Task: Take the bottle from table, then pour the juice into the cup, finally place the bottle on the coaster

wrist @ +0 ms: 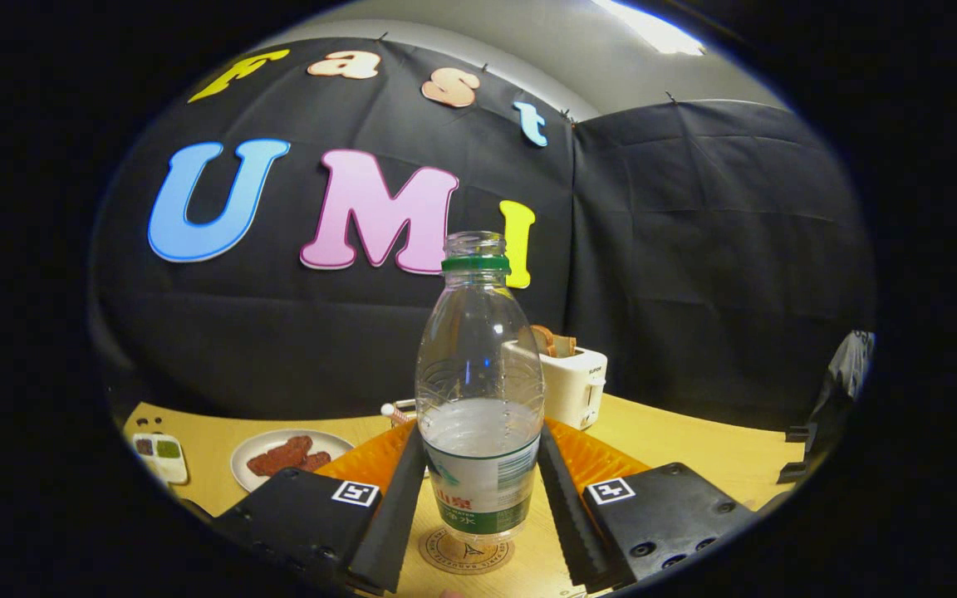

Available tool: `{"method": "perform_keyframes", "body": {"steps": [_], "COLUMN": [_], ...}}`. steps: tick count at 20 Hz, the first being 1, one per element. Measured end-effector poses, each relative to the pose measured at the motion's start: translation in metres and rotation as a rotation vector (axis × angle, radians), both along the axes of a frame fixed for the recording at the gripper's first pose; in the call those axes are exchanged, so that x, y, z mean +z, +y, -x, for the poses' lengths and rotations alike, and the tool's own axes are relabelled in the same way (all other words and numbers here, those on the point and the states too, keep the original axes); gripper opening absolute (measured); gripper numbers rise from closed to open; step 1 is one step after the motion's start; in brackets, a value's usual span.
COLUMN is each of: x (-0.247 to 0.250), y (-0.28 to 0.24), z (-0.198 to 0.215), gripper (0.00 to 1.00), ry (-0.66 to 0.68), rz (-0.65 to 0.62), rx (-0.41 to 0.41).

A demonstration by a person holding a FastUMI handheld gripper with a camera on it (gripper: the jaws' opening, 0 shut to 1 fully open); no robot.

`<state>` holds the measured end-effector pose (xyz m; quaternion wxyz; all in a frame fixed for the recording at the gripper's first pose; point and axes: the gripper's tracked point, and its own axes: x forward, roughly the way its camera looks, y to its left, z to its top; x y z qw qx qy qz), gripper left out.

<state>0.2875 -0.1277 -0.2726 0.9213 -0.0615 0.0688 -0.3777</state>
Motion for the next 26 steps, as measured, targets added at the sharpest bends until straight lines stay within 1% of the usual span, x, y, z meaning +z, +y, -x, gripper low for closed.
{"method": "perform_keyframes", "body": {"steps": [3, 8, 20, 24, 26], "x": [-0.03, -0.055, -0.067, -0.07, -0.074], "y": [-0.002, -0.004, 0.004, 0.004, 0.002], "z": [-0.002, -0.002, -0.008, -0.003, 0.0], "gripper": [0.75, 0.76, 0.76, 0.8, 0.93], "ry": [0.043, 0.034, 0.01, 0.007, 0.02], "rz": [0.001, -0.027, -0.051, -0.051, -0.06], "rx": [0.003, 0.001, 0.016, 0.018, 0.017]}}
